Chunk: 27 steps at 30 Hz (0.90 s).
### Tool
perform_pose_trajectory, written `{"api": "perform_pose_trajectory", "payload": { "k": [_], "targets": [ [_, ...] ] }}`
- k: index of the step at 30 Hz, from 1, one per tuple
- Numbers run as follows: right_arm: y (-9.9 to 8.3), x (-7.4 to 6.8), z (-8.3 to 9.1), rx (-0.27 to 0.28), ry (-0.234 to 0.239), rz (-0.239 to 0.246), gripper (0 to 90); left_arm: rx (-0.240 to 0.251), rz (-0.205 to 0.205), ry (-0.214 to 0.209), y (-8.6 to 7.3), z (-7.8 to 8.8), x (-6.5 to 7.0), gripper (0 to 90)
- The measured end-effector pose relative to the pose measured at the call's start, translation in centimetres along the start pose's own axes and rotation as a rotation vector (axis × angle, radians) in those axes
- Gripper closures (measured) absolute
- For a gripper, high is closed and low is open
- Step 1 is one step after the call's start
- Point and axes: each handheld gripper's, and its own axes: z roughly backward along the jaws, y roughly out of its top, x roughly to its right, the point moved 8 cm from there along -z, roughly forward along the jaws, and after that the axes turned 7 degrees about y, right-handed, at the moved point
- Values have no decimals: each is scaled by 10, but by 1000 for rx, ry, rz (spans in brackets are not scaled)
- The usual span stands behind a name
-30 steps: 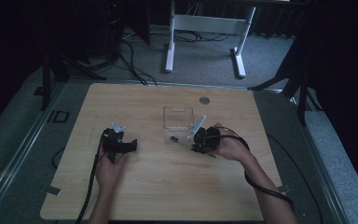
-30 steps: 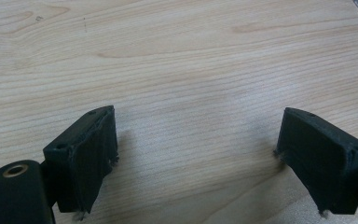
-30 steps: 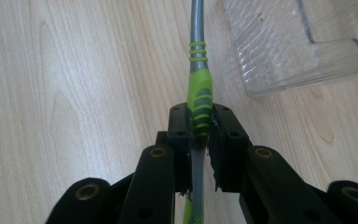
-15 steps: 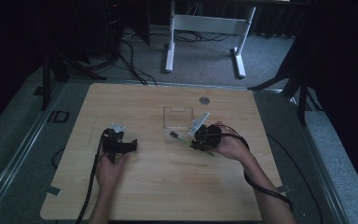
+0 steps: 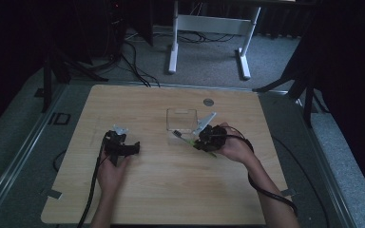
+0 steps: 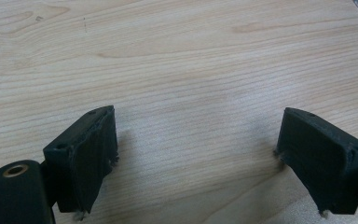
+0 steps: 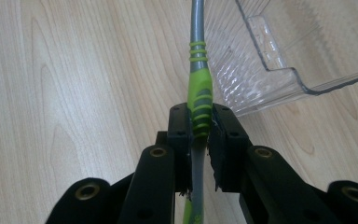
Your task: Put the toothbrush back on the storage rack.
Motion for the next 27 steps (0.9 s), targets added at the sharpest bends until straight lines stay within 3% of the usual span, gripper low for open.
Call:
{"api": "perform_pose_trajectory", "payload": {
  "k": [27],
  "targets": [
    [12,8,11,88,-35,-44,794,0,0,0,0,0,0,127]
  ]
}}
